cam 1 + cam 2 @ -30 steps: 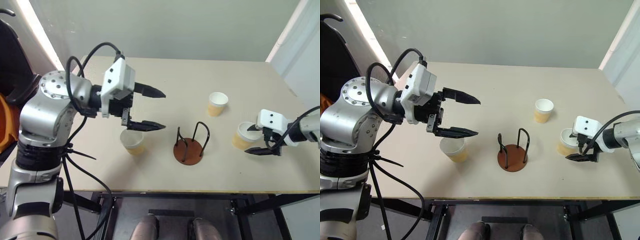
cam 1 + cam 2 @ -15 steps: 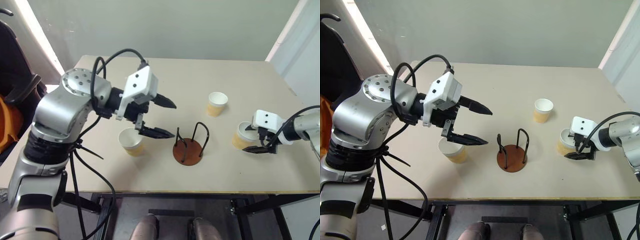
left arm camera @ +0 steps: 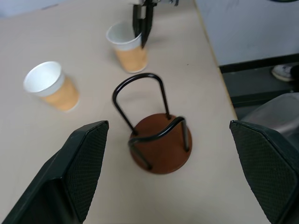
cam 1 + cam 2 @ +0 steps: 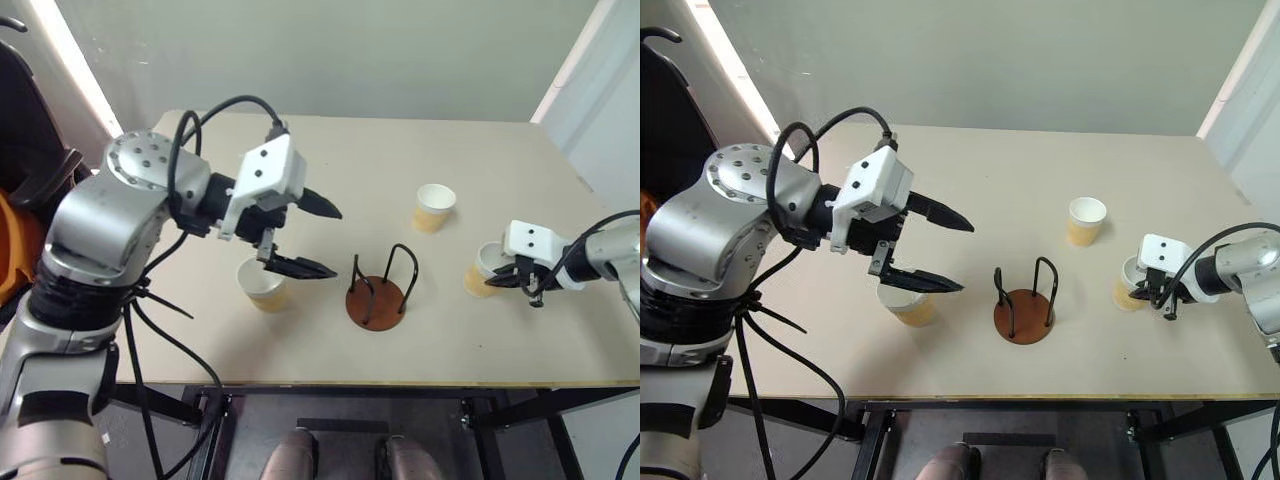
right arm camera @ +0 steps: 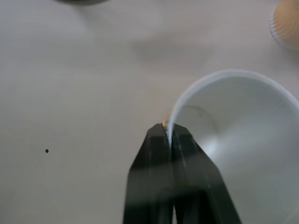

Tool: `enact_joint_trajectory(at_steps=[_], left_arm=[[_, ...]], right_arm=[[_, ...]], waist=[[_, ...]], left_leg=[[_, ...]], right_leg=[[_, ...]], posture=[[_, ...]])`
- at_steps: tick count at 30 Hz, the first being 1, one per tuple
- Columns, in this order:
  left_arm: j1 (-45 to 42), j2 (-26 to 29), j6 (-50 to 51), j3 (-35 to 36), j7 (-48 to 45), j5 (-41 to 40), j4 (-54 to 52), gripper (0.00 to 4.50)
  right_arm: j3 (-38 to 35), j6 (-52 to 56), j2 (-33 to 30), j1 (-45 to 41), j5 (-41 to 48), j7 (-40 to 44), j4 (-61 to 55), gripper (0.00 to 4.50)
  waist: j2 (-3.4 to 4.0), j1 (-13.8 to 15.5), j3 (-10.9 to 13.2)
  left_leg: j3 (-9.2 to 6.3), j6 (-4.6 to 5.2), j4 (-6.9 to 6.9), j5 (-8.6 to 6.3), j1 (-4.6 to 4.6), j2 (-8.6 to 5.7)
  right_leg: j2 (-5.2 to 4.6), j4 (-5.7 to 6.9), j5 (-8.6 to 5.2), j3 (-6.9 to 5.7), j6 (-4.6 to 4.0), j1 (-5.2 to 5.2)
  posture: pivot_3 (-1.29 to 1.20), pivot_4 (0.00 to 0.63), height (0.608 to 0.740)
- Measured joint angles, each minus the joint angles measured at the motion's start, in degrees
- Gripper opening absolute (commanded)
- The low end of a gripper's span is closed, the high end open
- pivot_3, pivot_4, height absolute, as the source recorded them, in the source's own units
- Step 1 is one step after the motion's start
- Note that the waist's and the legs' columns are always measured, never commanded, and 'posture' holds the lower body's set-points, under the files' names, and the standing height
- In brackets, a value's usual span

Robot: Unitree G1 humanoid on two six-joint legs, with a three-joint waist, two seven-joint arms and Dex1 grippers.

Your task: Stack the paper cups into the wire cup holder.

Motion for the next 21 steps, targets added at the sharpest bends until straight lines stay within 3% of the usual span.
enact_joint_trajectory(at_steps=[10,14,21], left_arm=[[2.26,1.89,-1.09,1.6,0.89,0.99,1.06,4.48],[3.4,2.13,-1.55,2.24,0.58,0.89,0.66,4.48],[3.87,2.5,-2.12,2.25,0.62,0.98,0.66,4.48]], right_arm=[[-9.61,10.12,1.0,-18.0,19.37,5.9,-11.47,0.03],[-5.21,9.45,6.65,-23.68,20.76,7.36,-14.19,0.03],[3.53,3.69,9.99,-23.71,16.38,9.72,-13.27,0.03]], waist=[[0.02,-0.21,0.02],[0.01,-0.66,0.02],[0.02,-0.61,0.02]], left_leg=[[-0.05,-0.24,-0.39,0.15,0.02,-0.01],[-0.07,-0.28,-0.58,0.2,0.11,0.06],[-0.12,-0.28,-0.61,0.22,0.04,0.07]], right_leg=[[0.03,0.0,-0.28,-0.03,-0.29,-0.13],[0.06,0.04,-0.34,-0.08,-0.39,-0.19],[0.05,0.05,-0.33,-0.13,-0.36,-0.23]], posture=[[0.0,0.15,0.74],[0.0,0.15,0.74],[0.0,0.15,0.74]])
